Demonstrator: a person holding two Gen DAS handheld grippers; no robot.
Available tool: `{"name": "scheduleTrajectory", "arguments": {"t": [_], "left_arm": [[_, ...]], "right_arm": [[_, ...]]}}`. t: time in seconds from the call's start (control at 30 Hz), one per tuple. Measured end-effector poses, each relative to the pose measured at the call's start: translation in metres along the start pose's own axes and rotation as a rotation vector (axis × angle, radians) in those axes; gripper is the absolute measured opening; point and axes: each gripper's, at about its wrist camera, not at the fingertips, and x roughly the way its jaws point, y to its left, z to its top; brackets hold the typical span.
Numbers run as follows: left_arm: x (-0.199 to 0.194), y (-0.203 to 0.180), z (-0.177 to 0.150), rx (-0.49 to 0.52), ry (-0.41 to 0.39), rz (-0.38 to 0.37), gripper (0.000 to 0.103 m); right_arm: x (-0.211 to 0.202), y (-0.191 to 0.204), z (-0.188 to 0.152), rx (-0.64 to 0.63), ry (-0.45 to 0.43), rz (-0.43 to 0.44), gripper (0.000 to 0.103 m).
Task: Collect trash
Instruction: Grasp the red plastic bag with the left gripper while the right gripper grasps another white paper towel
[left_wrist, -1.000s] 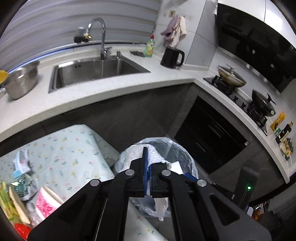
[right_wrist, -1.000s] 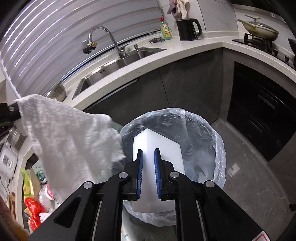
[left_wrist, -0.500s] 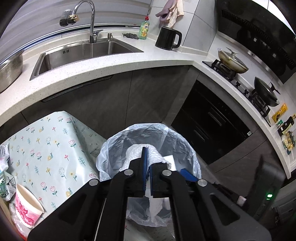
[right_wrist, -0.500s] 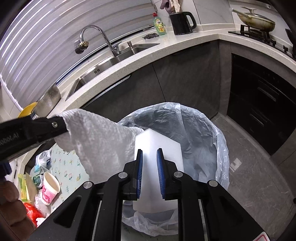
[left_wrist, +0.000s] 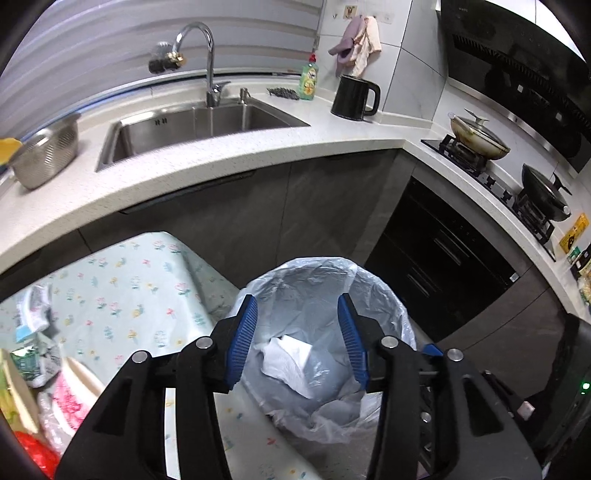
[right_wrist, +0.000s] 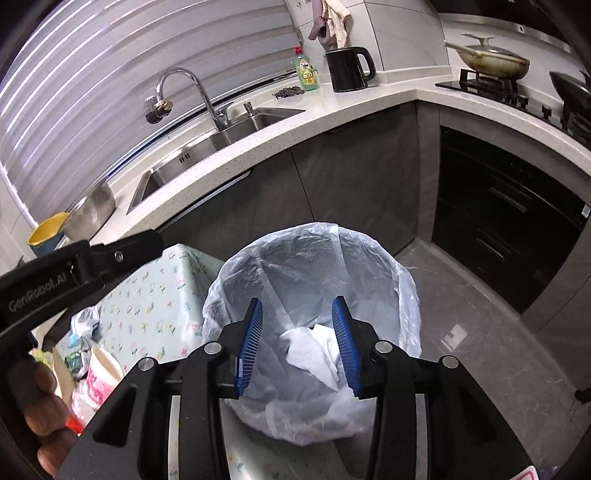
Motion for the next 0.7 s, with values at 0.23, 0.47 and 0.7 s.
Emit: {"name": "scheduleTrajectory", "arguments": {"t": [0.23,0.47,0.7], "left_arm": [[-0.041,0.026,-0.018,-0.047,-0.008,0.06,0.05],[-0.088,0.067,-0.052,-0.087,-0.011,0.156,0.051],[-0.128,0.121,-0.1,-0.147,0.034,0.262,0.051]], "right_arm": [[-0.038,0.03,-0.02,-0.084,0.011,0.001,0.045],[-0.071,0.071,-0.05,-0.167,0.031,0.042,0.046],[-0.09,0.116,-0.092,-0.264,0.085,0.094,0.047]]}}
